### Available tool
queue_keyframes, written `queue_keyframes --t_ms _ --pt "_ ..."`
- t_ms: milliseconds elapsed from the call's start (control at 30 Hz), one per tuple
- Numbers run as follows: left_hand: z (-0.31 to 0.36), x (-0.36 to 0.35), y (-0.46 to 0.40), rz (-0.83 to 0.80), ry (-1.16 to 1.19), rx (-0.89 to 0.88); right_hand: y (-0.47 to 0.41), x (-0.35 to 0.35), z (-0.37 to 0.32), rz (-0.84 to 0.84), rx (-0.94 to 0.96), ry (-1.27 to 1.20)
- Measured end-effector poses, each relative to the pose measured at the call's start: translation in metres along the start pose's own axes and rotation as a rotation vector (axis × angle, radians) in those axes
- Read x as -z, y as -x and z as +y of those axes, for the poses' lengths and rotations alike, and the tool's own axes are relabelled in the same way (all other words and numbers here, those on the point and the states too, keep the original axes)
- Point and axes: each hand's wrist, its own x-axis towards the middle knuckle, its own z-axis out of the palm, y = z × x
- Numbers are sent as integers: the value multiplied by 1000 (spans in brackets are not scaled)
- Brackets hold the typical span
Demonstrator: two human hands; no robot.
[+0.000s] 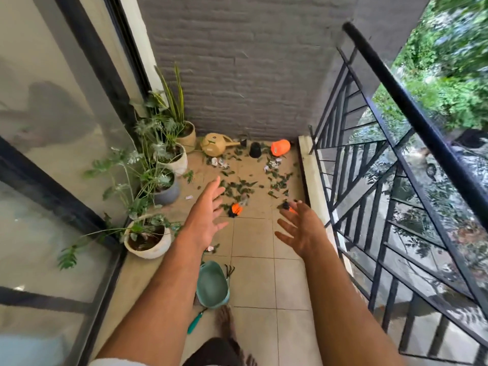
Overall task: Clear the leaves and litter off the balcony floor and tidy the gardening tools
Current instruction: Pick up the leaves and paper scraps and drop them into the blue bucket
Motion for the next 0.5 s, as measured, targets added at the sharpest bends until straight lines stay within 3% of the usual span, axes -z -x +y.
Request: queue_keyframes --t_ms 500 --pt "47 -42 -132 -105 -2 65 -71 -45 -80 135 39 83"
